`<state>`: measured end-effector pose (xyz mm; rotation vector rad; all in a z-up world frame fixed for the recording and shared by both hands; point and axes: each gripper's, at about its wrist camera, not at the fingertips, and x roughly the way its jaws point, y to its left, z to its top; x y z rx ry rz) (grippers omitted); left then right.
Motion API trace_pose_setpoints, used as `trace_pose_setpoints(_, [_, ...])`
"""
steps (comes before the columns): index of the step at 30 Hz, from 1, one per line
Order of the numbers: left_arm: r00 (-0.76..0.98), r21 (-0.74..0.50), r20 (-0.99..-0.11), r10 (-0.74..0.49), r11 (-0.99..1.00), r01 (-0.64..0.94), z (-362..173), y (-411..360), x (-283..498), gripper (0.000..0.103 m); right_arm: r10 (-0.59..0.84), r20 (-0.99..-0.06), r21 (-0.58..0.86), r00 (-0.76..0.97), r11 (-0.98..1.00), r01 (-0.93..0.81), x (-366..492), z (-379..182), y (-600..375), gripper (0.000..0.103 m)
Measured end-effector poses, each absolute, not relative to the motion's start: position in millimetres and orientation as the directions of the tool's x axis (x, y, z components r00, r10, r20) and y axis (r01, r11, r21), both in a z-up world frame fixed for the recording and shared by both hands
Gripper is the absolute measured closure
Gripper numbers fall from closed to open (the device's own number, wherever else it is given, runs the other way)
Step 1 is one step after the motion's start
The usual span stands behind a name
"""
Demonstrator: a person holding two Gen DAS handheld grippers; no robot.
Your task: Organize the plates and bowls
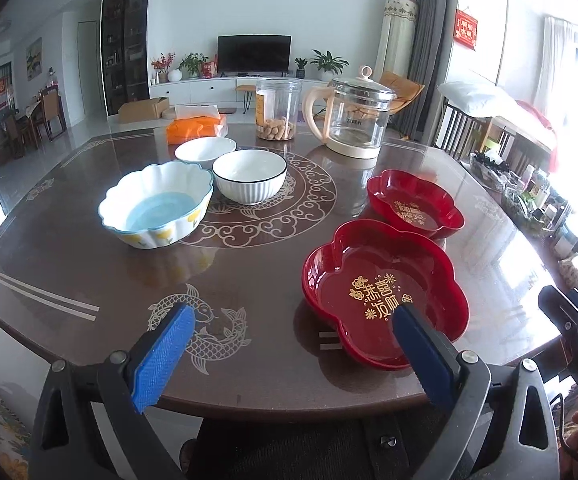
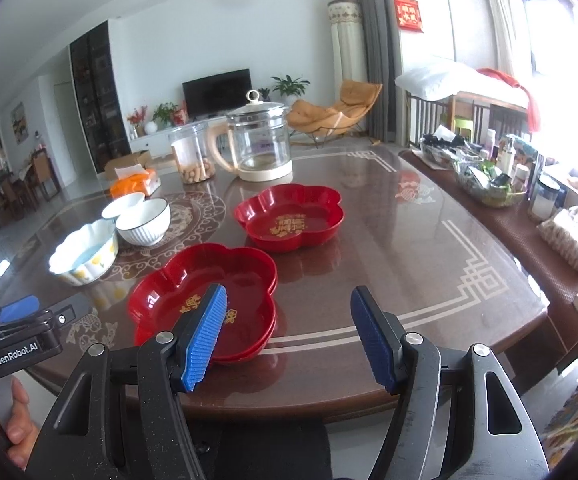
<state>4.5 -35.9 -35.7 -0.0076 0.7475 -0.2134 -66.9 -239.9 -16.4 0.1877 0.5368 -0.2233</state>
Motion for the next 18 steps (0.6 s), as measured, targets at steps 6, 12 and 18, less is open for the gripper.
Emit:
trace_pose_setpoints(6, [0.725, -0.053, -0.668, -0.166, 0.983, 0.176, -25.9, -32.4, -13.7, 0.004, -0.156, -0.485, 0.112, 0.860, 0.965, 0.239, -84.4, -7.4, -230.1, 0.034])
trace_pose_setpoints(12, [0.752, -0.050, -0.646, -0.134, 0.990, 0.134, -15.1, -17.2, -24.1, 0.004, -0.144, -0.477, 0.116, 0.867, 0.967, 0.225, -92.1, -7.3, -226.3, 0.031])
trace_pose_setpoints(18, [0.752, -0.061, -0.648, -0.122, 0.992, 0.108, -12.9, -9.1, -20.4, 0.004, -0.114, -0.503, 0.118, 0.857, 0.973, 0.199, -87.0, -12.5, -223.4, 0.031])
